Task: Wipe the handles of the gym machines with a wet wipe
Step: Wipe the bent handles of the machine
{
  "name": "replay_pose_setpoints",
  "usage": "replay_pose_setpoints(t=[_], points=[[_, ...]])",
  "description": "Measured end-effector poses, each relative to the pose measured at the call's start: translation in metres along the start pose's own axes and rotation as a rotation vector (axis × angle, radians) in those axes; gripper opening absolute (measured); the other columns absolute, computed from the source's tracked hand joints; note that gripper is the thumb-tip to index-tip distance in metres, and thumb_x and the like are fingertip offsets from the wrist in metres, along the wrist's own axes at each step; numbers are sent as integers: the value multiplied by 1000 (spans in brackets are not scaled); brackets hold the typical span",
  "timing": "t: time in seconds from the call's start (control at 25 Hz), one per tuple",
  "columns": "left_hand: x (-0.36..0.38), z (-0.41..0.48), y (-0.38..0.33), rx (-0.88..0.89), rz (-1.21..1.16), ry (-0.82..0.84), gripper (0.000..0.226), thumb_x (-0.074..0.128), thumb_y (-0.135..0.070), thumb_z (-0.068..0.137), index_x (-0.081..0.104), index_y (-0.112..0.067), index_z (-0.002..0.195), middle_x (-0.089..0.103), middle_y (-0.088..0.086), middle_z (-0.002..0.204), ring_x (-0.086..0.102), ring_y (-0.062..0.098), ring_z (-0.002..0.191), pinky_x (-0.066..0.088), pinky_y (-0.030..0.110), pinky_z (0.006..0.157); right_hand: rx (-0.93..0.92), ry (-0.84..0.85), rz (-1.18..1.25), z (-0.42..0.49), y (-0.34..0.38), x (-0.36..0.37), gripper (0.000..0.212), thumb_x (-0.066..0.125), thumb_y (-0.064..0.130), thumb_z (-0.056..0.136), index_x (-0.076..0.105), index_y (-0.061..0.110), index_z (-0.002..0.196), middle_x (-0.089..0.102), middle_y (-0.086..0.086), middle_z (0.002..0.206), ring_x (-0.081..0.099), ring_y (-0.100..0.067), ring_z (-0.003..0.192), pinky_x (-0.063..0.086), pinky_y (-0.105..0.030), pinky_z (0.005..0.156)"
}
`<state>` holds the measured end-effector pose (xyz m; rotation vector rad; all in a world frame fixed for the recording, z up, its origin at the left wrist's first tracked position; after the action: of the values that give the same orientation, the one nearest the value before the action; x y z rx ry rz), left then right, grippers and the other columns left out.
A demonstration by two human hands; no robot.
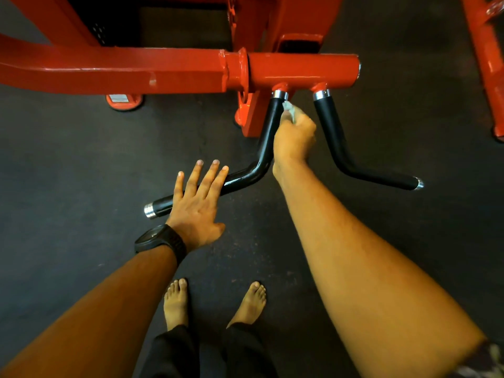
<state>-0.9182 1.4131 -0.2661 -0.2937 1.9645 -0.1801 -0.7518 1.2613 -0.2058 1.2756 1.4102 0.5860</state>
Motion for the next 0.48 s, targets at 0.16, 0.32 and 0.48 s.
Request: replay_pose_setpoints(t=[0.16,0.32,0.48], points=[[-1,-2,0,-4,1,15,128,74,-44,76,-32,-31,148,-24,-5,164,-35,18,143,-20,50,116,-89,-43,-76,-61,-25,-8,26,47,9,101,71,14,112,69,0,102,58,-13,91,42,-16,79],[-2,-1,-2,5,-27,48,127,74,-41,77,-27,-30,152,-24,-5,164,-30,21,147,-19,50,116,213,50,261,-65,-69,5,28,45,6,96,70,19,93,71,-13,95,62,-15,81,54,-36,84],[-2,-1,-2,19,-25,46,126,74,-38,77,-24,-29,154,-22,-4,165,-27,23,149,-16,51,119,29,-46,35,-56,-56,-4,22,47,10,91,65,21,86,62,-4,84,52,-13,77,42,-33,70]])
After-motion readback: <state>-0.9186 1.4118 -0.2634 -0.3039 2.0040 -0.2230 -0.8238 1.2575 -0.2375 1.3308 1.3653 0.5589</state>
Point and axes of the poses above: each hand's wrist, its own z-axis towards the middle knuckle, its own x-axis out of the palm, y = z × x, the point moved 9 cm from there along z, towards the middle knuckle
